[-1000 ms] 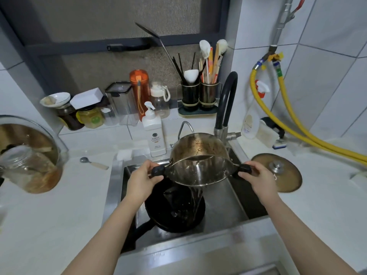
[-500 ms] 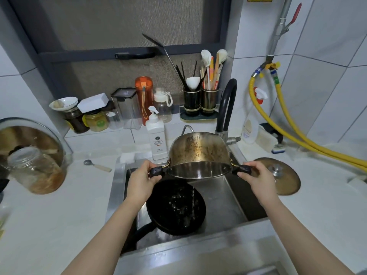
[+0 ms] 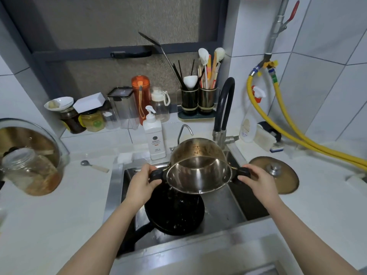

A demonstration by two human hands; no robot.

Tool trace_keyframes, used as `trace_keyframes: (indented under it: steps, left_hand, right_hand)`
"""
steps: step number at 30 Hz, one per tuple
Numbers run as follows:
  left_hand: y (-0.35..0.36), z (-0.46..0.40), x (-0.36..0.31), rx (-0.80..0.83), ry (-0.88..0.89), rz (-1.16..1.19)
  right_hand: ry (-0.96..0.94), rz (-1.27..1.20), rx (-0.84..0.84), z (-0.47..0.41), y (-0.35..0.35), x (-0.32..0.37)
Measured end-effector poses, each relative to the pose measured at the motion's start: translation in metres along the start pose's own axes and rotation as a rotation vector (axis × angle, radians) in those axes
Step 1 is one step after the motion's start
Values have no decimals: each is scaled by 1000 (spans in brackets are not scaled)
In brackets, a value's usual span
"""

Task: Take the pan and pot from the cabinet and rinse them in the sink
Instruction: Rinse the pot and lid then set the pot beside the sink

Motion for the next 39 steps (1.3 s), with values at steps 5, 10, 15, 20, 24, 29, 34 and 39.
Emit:
trace_keyframes:
  steps: [5, 10, 15, 20, 24, 29, 34, 39]
  left_hand:
    - [22, -8, 7, 81, -71, 79]
    - [44, -25, 15, 110, -177, 191]
    - [70, -36, 22, 105, -353, 398]
    - [108, -41, 11, 172, -507, 597]
    - [152, -37, -21, 327, -601, 732]
    - [216, -29, -76, 524, -642, 741]
    - [278, -15, -120, 703, -687, 685]
    - [318, -8, -140, 797, -712, 610]
  right_hand:
    - [167, -65, 34, 4, 14, -29]
    - [261, -84, -2, 1, 17, -49]
    - [335, -128, -59, -7, 5, -64]
    - [530, -363, -253, -15, -27, -97]
    - [623, -427, -411, -12, -76, -121]
    - [701, -356, -517, -2, -149, -162]
    - [721, -250, -544, 2, -207, -194]
    - [777, -154, -558, 6, -240, -229]
Point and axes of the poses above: each hand's wrist, its own z-axis away from the middle knuckle, its own y-axis out of the palm, x = y × z, the point moved 6 cm from there along -z, towards the middle knuckle, and after that the axes turned 2 degrees about y, right-handed, at the moved point
